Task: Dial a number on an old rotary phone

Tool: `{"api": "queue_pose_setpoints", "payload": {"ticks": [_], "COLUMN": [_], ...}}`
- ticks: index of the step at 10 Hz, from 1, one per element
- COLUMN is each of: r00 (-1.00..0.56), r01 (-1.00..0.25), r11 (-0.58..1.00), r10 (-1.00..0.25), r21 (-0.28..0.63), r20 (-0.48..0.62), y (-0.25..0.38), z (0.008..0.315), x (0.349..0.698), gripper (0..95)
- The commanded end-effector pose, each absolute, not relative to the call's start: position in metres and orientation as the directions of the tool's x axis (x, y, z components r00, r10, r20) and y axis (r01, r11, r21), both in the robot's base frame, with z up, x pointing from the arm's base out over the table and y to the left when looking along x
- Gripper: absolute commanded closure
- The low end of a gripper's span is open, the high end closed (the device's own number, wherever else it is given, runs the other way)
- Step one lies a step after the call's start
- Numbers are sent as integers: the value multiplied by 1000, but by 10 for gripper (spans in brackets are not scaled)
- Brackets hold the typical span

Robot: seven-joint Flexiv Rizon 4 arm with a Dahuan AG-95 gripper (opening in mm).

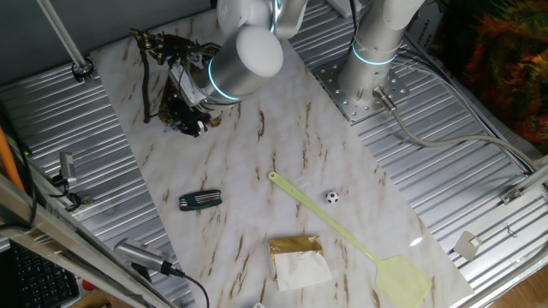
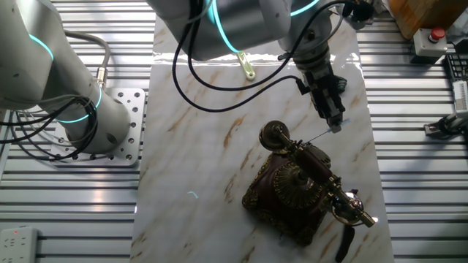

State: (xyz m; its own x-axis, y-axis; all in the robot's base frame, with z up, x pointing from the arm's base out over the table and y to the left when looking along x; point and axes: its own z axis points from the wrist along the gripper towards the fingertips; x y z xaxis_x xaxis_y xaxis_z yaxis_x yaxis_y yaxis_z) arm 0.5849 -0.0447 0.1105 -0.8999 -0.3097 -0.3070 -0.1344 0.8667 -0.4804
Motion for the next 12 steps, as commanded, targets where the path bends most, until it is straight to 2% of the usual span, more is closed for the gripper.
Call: {"api": "queue_pose_setpoints", "payload": {"ticks": [1, 12], "r00": [-900, -897], "r01": [-131, -116], "r11": [860, 852], "r10": [-312, -310], "r21": [-492, -510], "r20": [-305, -314], "y": [-45, -46], "z": [109, 105], "x": [585, 585], "gripper": [950, 950]}}
